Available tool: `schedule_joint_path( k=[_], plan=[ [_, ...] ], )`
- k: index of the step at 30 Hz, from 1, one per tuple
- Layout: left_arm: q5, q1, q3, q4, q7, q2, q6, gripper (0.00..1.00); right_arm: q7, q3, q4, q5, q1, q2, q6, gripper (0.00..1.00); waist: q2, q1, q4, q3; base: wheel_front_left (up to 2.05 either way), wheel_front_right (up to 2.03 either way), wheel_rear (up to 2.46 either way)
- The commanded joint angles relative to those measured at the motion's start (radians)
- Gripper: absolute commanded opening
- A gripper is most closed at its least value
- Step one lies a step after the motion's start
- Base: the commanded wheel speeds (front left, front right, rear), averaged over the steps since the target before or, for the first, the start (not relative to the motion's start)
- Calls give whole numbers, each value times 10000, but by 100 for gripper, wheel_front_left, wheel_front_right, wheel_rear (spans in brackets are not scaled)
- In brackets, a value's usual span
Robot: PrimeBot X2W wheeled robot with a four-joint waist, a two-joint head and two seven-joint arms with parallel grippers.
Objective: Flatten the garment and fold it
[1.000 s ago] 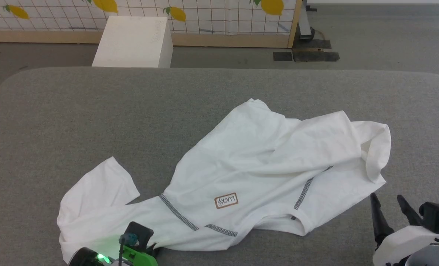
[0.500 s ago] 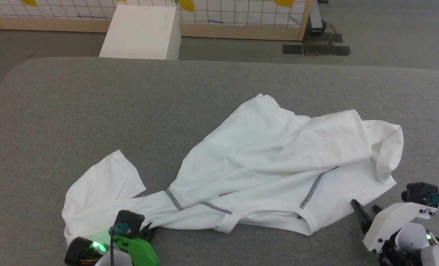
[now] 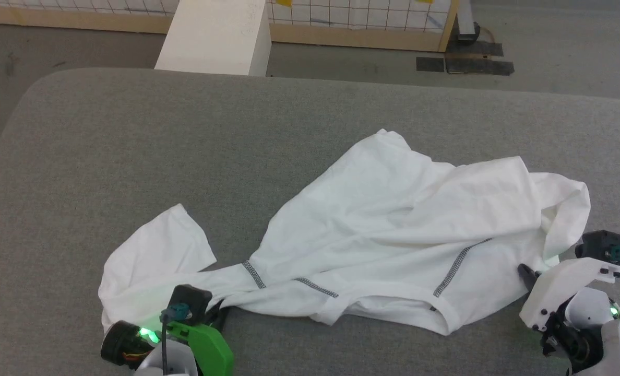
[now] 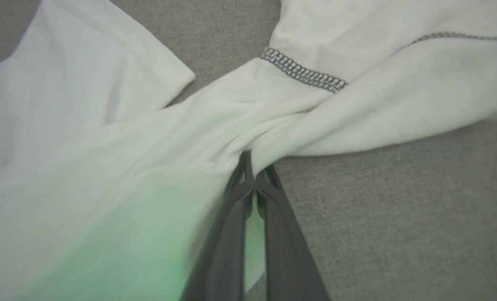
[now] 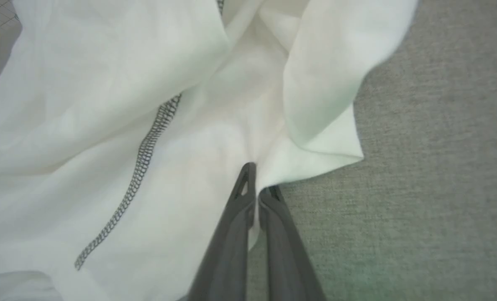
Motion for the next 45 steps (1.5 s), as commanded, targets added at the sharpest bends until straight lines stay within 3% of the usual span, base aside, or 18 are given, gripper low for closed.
schedule_joint_path(
  k=[1,3,4,10,13,16,17,21,27,29,30,35,40,45],
  plan=[
    [-58,-84,29,-107,-119,55,-29,0,-79,81,-289,77,308,45,-13,0,-1,0,-10,-140,0,0,0],
    [-100,-72,167,-482,-309,156,5,0,-57,246,-1114,35,713,45,-13,0,-1,0,-58,-297,0,0,0],
    [-366,-24,555,-1370,-538,341,65,0,380,376,-2860,-196,1404,45,-13,0,-1,0,-177,-535,0,0,0],
    [-975,-403,1354,-3344,-483,817,-33,0,1837,605,-6256,-986,1926,-26,-13,0,-1,0,-438,-796,0,0,0],
    [-1410,-983,1773,-3982,-170,1028,-209,0,2638,886,-7307,-1205,1446,-545,-13,0,-1,0,-605,-732,0,0,0],
    [-1752,-1858,2081,-4288,273,1187,-416,0,3226,1210,-7593,-1180,521,-1360,-13,0,-1,0,-736,-473,0,0,0],
    [-1849,-3072,2367,-4314,696,1310,-515,0,3685,1604,-7423,-1018,-859,-2171,-13,0,-1,0,-870,81,0,0,0],
    [-2053,-4902,2873,-3865,939,1167,-482,0,4055,2338,-6687,-901,-2995,-3165,-13,0,-1,0,-1086,1192,0,0,0],
    [-2033,-7781,3708,-2734,1077,1113,-106,0,3657,3302,-5221,-1166,-6504,-3801,-13,0,-1,0,-1517,2961,0,0,0],
    [-1801,-8718,3865,-2328,1078,1224,32,0,3324,3503,-4709,-1398,-7599,-3846,-13,0,-1,0,-1621,3466,0,0,0],
    [-1344,-10077,4063,-1803,925,1408,258,0,2735,3670,-4036,-1798,-9090,-3761,-13,0,-1,0,-1797,4161,0,0,0],
    [-502,-12087,4417,-1242,-51,1505,792,0,1278,3566,-2974,-2614,-11311,-3321,-13,0,-1,0,-2042,5058,0,0,0],
    [-23,-13137,4700,-1026,-1262,1405,1178,0,-144,3352,-2306,-3478,-12718,-3011,-13,0,-1,0,-2084,5454,0,0,0],
    [-98,-13025,4735,-505,-1652,1393,1055,0,-1001,3264,-1448,-3661,-13052,-2778,-13,0,-1,0,-1945,5493,0,0,0]
  ],
)
